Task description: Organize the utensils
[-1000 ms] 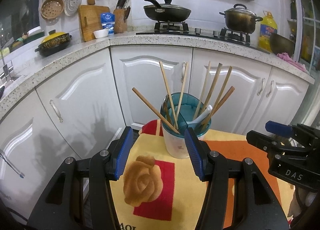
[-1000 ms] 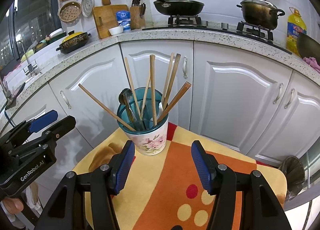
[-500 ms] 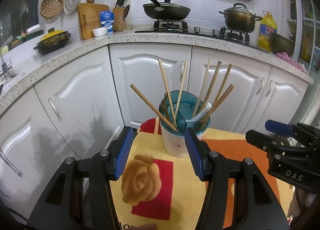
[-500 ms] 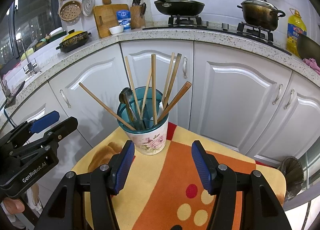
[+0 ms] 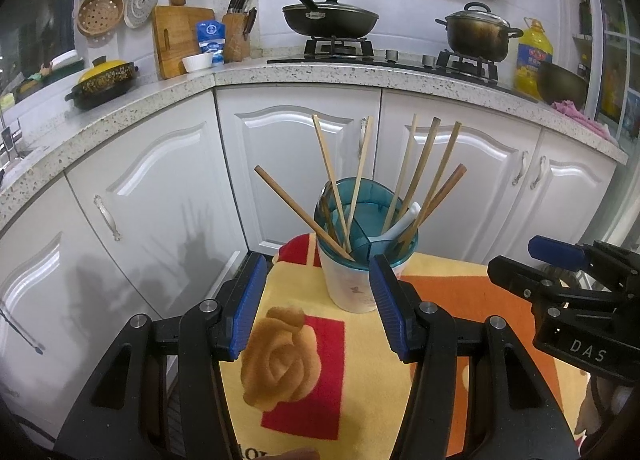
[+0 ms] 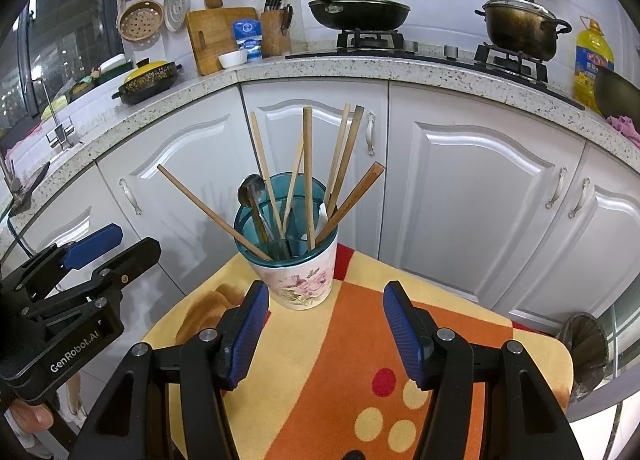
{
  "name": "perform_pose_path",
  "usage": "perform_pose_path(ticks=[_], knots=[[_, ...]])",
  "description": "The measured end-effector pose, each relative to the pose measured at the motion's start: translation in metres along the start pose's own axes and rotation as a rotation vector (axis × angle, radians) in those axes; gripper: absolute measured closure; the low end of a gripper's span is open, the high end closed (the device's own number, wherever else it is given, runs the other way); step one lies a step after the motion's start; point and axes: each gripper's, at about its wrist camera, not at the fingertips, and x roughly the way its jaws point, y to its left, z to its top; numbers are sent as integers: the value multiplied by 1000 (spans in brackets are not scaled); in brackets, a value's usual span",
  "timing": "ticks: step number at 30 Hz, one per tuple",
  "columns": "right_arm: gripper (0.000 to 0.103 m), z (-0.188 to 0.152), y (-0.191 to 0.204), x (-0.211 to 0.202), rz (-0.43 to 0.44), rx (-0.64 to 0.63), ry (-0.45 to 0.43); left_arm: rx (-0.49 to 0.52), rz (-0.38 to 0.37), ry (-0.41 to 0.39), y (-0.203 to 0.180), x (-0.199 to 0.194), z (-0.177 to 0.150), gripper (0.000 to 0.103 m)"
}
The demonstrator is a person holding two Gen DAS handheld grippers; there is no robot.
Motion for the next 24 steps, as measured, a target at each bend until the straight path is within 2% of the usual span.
perform_pose_path(ticks=[24], knots=[[45, -2, 5, 1, -1, -9, 12, 3, -1, -2, -3, 1, -1, 50]])
